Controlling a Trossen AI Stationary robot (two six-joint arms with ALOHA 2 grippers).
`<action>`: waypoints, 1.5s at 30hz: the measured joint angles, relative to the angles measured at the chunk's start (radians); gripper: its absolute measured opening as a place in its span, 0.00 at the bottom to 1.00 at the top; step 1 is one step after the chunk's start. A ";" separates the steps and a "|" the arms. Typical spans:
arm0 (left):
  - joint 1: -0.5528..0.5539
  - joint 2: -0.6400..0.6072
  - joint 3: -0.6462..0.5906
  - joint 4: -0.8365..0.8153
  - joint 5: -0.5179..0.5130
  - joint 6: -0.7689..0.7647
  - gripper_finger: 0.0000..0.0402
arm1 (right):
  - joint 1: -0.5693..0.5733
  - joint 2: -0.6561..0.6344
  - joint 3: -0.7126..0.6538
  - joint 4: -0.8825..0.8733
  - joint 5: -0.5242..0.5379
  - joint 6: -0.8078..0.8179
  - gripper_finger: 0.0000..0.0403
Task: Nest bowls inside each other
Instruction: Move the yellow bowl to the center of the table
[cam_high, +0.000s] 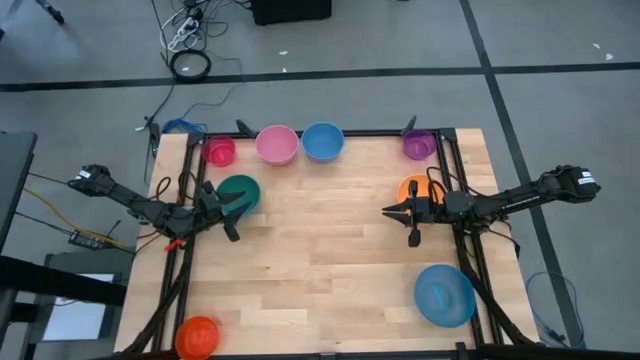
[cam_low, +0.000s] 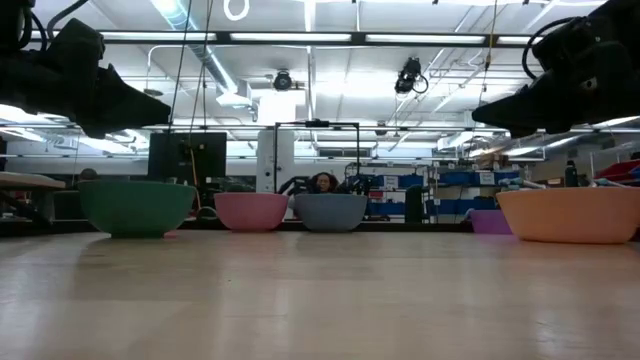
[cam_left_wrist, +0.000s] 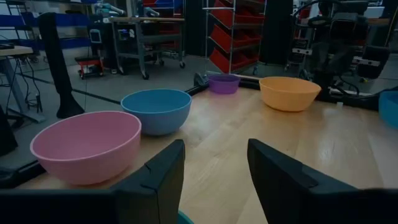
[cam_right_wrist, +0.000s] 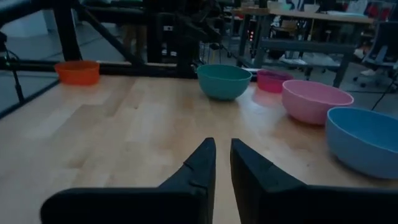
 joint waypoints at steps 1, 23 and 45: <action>0.000 0.000 0.000 0.000 0.000 0.000 0.46 | 0.000 0.000 0.000 0.001 0.000 0.000 0.10; 0.000 0.000 0.000 0.238 0.025 -0.006 0.46 | 0.000 0.000 0.022 0.106 -0.037 0.282 0.10; 0.000 0.000 0.000 0.248 0.034 0.000 0.46 | -0.003 0.000 0.025 0.096 -0.019 0.291 0.10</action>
